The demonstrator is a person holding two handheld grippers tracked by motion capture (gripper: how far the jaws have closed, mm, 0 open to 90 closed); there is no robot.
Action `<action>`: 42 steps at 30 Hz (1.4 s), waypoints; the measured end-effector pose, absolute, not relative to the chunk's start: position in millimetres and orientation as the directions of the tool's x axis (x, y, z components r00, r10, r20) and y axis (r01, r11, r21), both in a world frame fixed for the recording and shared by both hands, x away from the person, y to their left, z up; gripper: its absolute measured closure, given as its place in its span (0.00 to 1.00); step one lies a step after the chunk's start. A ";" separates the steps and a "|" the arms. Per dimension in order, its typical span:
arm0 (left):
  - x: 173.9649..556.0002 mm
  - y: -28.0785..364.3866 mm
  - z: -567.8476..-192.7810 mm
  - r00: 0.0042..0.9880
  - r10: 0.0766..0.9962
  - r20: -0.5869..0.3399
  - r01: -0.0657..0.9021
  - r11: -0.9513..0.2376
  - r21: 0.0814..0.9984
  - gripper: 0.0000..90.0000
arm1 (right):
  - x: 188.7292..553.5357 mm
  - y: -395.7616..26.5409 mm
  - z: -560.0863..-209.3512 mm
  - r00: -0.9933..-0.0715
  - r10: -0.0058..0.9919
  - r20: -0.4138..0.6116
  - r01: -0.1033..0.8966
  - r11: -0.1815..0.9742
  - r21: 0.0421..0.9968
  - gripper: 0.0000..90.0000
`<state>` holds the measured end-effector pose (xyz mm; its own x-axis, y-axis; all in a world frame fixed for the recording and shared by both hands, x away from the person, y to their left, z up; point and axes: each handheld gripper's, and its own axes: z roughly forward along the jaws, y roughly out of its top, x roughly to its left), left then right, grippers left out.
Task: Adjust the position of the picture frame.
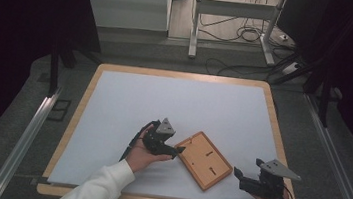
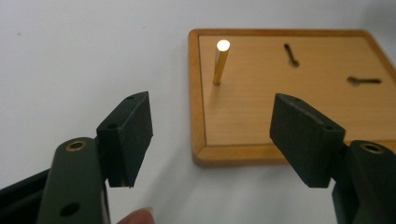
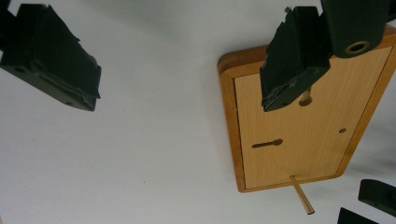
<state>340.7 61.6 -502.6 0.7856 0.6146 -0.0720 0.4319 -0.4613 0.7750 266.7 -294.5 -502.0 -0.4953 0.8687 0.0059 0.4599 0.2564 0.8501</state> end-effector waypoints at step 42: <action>372.6 20.2 -520.5 0.777 0.614 -0.140 0.481 -0.435 0.761 0.85 | 265.5 -295.2 -501.5 -0.486 0.874 -0.005 0.468 0.265 0.843 0.15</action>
<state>372.6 20.2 -520.5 0.7767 0.6143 -0.1395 0.4810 -0.4353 0.7610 265.5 -295.2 -501.5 -0.4855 0.8742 -0.0054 0.4680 0.2651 0.8431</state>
